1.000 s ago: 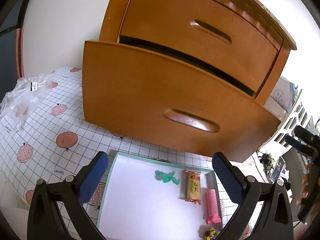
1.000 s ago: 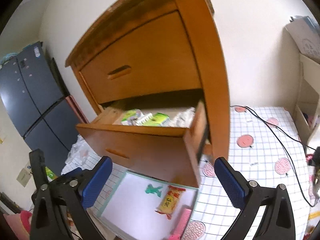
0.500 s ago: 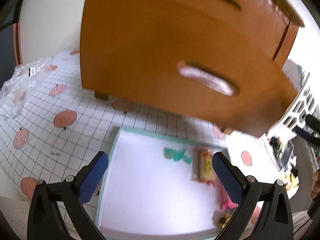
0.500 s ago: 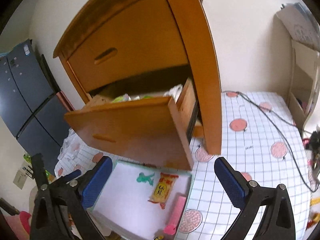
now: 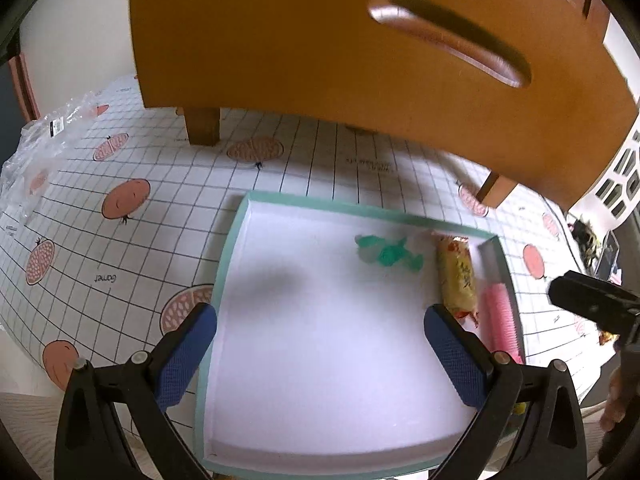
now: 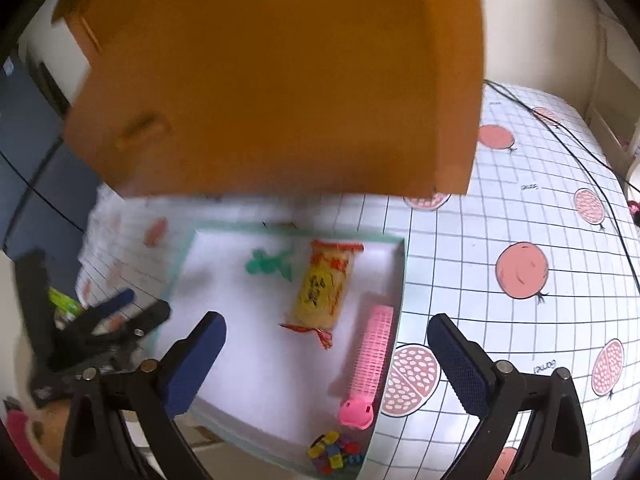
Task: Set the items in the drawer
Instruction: 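Withdraw both tools from the drawer back over the tray, then grasp the green figure with the left tool while the right tool grasps the cracker bag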
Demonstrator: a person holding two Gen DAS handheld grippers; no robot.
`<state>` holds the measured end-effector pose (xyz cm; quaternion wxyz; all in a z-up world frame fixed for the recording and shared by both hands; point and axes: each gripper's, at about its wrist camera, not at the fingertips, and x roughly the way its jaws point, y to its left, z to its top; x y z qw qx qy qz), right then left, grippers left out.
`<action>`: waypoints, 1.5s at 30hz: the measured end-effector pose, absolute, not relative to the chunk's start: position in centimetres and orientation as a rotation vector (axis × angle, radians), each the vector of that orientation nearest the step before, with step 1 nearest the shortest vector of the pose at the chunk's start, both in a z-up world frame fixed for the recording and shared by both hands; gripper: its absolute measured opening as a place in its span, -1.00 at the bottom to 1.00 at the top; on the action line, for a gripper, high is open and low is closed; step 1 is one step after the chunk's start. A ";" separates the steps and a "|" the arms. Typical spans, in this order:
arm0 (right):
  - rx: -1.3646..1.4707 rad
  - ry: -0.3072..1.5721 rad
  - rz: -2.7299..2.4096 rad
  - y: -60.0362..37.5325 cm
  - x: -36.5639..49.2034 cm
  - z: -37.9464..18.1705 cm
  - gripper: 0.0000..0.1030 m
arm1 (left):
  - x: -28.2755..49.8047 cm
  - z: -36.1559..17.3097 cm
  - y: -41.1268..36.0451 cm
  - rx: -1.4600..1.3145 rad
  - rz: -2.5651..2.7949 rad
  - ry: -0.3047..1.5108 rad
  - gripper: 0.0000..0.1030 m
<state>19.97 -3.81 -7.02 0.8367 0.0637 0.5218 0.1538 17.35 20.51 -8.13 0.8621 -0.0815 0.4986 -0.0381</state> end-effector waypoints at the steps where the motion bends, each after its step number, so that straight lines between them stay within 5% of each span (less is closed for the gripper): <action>1: 0.131 1.104 0.327 -3.6 20.0 -7.5 0.89 | 17.5 -8.3 20.3 -0.169 -0.086 1.049 1.00; 11: 0.129 1.114 0.317 -1.7 21.3 -10.8 0.63 | 19.9 -10.0 18.7 -0.131 -0.128 1.075 1.00; 20: 0.115 1.119 0.310 -1.0 21.9 -12.2 0.61 | 22.4 -11.4 17.2 -0.116 -0.172 1.062 0.89; 35: 0.077 1.111 0.313 0.0 22.8 -13.3 0.59 | 24.9 -13.9 15.4 -0.096 -0.267 1.096 0.20; 40: 0.084 1.123 0.306 -0.2 23.1 -13.9 0.58 | 25.2 -14.2 14.8 -0.088 -0.303 1.105 -0.24; 45: 0.087 1.133 0.301 -0.3 23.4 -14.2 0.57 | 25.1 -14.1 14.6 -0.082 -0.324 1.107 -0.45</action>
